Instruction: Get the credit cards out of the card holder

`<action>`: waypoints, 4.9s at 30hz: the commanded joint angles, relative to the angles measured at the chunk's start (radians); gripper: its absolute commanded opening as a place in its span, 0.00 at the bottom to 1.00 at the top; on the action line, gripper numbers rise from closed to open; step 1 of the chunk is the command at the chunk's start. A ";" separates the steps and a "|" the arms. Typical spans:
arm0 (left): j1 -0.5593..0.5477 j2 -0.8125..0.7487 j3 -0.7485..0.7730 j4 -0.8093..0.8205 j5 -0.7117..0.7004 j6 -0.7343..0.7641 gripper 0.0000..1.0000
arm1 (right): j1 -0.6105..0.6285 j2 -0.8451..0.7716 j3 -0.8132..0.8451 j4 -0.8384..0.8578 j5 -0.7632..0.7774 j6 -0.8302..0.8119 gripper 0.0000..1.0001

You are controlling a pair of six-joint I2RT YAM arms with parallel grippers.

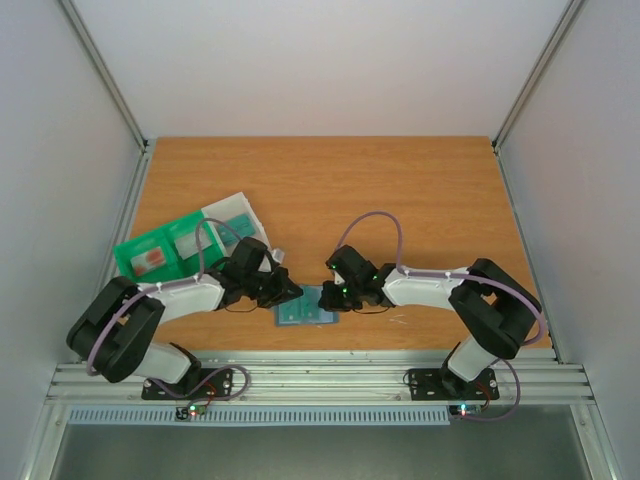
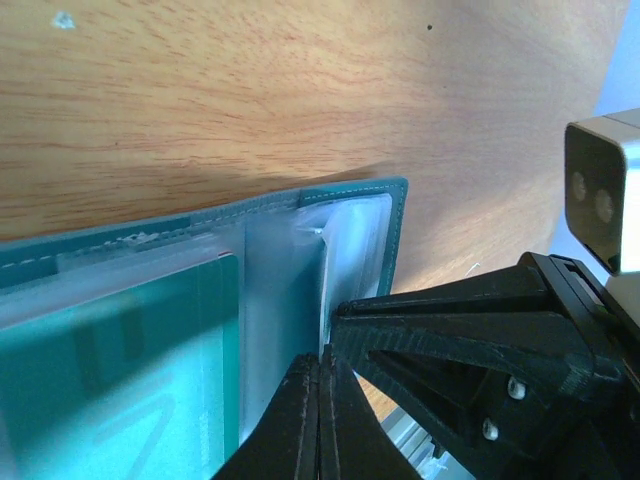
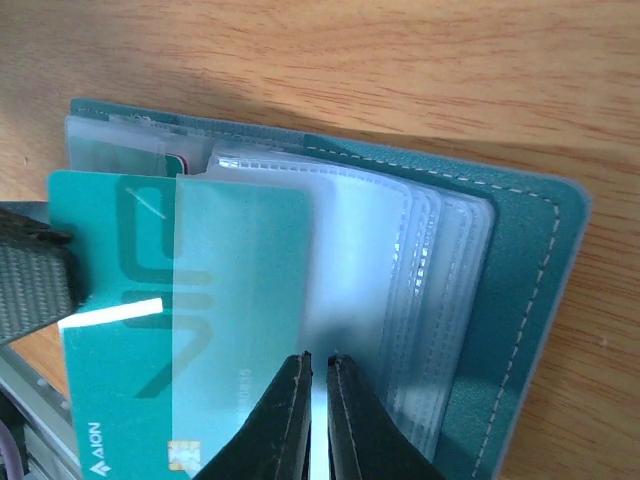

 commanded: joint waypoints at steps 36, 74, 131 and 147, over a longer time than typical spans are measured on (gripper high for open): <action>0.042 -0.496 0.188 -0.494 0.303 0.360 0.00 | -0.079 -0.455 0.296 -0.558 -0.376 -0.500 0.31; 0.043 -0.612 0.231 -0.526 0.199 0.358 0.48 | -0.078 -0.384 0.269 -0.354 -0.676 -0.349 0.01; 0.042 -0.831 0.029 -0.086 -0.137 -0.141 0.00 | -0.040 -0.390 0.133 0.315 -0.212 0.377 0.25; 0.045 -0.793 0.152 -0.361 -0.203 0.067 0.00 | -0.041 -0.505 0.115 0.087 -0.196 0.212 0.98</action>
